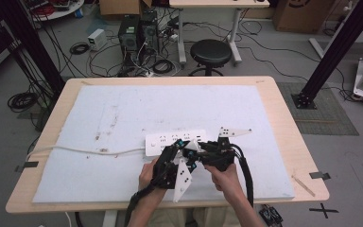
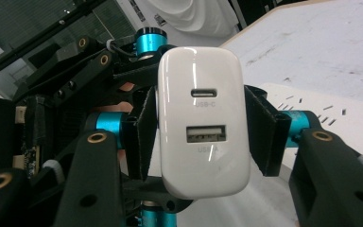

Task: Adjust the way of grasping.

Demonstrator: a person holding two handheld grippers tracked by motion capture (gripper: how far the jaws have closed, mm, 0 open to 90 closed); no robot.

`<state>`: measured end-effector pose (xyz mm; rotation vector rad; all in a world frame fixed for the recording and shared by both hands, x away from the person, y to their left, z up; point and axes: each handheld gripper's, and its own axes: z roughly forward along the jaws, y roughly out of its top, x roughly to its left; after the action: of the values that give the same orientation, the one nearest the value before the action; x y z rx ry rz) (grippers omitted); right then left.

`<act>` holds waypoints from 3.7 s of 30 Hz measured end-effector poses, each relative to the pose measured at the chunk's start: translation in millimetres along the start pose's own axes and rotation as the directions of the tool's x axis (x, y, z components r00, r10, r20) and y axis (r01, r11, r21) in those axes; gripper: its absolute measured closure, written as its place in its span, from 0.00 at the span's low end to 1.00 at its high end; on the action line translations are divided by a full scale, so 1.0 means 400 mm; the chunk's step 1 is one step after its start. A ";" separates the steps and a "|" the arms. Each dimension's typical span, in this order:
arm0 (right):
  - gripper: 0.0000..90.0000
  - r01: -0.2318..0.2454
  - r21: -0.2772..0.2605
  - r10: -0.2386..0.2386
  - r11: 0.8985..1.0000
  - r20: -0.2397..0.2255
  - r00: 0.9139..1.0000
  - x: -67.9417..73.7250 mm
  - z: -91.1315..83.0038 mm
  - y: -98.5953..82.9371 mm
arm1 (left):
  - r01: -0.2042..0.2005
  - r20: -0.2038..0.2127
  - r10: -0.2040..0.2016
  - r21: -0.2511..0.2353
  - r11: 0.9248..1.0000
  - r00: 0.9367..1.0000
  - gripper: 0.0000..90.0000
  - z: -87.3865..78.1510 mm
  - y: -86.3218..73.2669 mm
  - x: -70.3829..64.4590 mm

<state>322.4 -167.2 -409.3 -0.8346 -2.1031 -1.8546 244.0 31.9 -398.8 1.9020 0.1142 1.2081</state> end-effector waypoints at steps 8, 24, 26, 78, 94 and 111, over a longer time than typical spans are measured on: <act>0.59 -0.009 -0.005 0.008 1.000 -0.019 1.000 0.000 -0.001 0.001 | -0.006 -0.002 0.006 0.001 1.000 1.000 0.47 -0.003 -0.001 0.001; 0.69 0.002 0.001 -0.002 1.000 -0.026 1.000 0.001 -0.001 0.001 | -0.012 0.004 0.012 0.004 1.000 1.000 0.47 -0.003 -0.002 0.000; 0.69 0.000 -0.002 0.000 1.000 -0.026 1.000 0.002 -0.002 0.001 | -0.017 0.003 0.017 0.006 1.000 1.000 0.47 -0.002 -0.001 0.001; 0.70 0.010 -0.006 -0.010 1.000 0.009 1.000 0.001 -0.007 -0.008 | 0.053 0.077 -0.055 0.028 0.998 0.996 0.27 0.001 -0.011 0.013; 0.70 0.013 -0.027 -0.012 1.000 0.027 1.000 0.001 -0.030 -0.006 | 0.213 0.129 -0.209 -0.014 0.977 0.969 0.26 -0.040 -0.024 0.056; 0.70 0.094 -0.038 -0.089 0.995 0.120 0.989 -0.011 -0.062 -0.004 | 0.461 0.130 -0.459 0.018 0.887 0.879 0.26 -0.090 -0.118 0.141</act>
<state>320.0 -192.3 -408.2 -0.8921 -2.2140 -1.9485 261.9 110.7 -386.4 1.7988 0.4609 0.7554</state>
